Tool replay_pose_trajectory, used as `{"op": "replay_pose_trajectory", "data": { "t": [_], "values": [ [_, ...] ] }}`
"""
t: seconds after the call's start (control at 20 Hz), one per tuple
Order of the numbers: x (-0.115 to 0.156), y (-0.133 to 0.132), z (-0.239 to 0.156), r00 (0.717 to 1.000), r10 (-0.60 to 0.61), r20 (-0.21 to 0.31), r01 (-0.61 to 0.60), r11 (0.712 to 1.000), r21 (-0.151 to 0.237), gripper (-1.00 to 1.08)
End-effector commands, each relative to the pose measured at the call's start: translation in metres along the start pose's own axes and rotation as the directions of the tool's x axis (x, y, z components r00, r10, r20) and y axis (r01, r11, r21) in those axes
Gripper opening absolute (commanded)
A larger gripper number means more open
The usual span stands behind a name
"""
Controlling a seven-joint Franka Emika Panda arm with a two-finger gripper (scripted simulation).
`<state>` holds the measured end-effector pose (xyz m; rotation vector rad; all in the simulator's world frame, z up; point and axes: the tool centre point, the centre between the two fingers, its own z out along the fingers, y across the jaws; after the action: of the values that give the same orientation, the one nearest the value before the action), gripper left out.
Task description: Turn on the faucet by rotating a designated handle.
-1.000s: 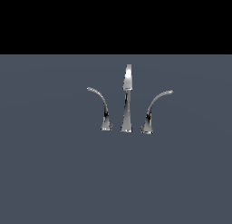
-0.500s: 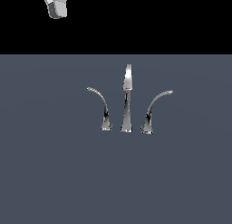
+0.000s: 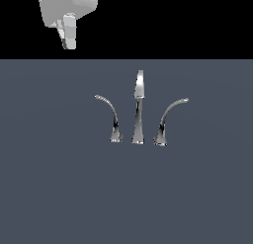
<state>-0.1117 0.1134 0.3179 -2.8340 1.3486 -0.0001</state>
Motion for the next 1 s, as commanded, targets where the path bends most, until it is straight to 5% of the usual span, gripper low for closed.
{"op": "replay_pose_trajectory", "data": {
  "t": [0.0, 0.5, 0.95],
  "values": [
    [0.005, -0.01, 0.01, 0.999, 0.054, 0.001, -0.054, 0.999, 0.001, -1.0],
    [0.03, -0.045, 0.048, 0.966, 0.258, 0.002, -0.258, 0.966, 0.002, -1.0],
    [0.06, -0.071, 0.084, 0.899, 0.438, 0.001, -0.438, 0.899, 0.001, -1.0]
  ]
}}
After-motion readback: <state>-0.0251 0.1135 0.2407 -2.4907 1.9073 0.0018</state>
